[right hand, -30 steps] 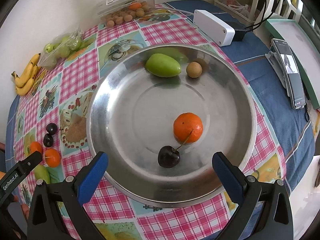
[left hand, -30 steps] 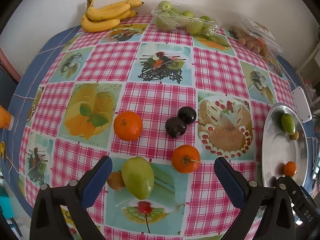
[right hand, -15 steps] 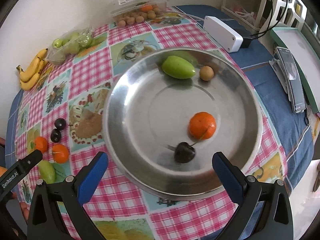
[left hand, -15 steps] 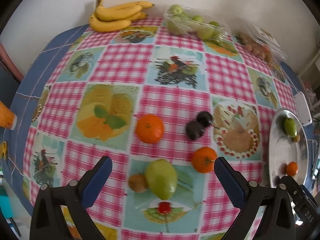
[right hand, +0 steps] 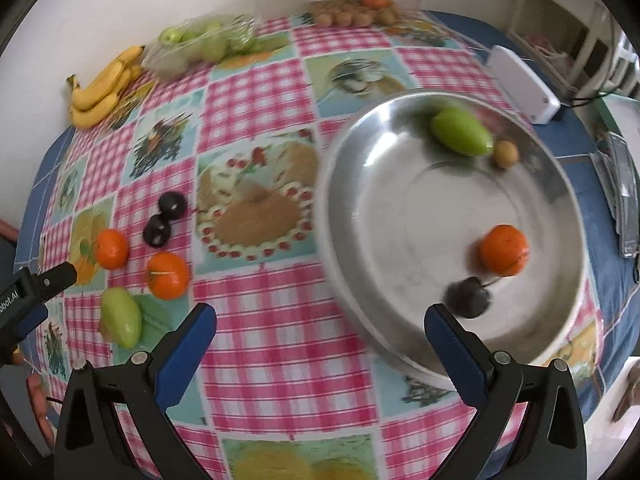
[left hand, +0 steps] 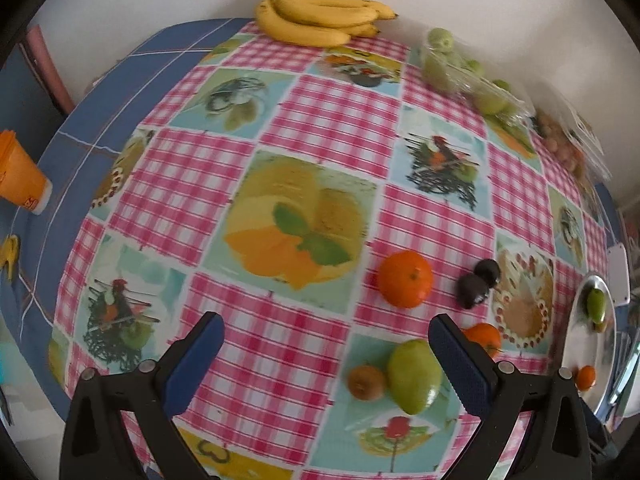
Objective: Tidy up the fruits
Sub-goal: 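Move the right tool to a tangerine while the left tool approaches a brown kiwi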
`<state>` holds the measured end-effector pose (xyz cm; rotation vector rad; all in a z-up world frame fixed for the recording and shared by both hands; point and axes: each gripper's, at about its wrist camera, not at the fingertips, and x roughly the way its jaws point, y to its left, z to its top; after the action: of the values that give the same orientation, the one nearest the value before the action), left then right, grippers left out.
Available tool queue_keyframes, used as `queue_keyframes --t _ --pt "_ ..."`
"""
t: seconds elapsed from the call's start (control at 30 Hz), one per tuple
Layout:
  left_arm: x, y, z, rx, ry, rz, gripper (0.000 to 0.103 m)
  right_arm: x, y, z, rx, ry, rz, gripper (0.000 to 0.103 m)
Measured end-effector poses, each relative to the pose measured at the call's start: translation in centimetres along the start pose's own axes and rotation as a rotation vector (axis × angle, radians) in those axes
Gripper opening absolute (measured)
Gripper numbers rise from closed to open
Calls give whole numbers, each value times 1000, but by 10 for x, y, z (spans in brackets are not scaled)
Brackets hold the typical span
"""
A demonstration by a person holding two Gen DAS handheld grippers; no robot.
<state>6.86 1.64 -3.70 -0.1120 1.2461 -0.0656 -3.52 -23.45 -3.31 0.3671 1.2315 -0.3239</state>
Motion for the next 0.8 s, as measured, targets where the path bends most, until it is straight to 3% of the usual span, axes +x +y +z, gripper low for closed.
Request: queue_keyframes --t 0.33,0.6,0.8 --pt "3 33 6 -65 3 19 103 14 48 -2 -84 34 53 103" --pt "0 45 6 -123 -16 5 103 18 68 -1 -122 29 82 103" --pt "4 41 3 -106 -1 -16 103 24 71 1 -119 50 91 103"
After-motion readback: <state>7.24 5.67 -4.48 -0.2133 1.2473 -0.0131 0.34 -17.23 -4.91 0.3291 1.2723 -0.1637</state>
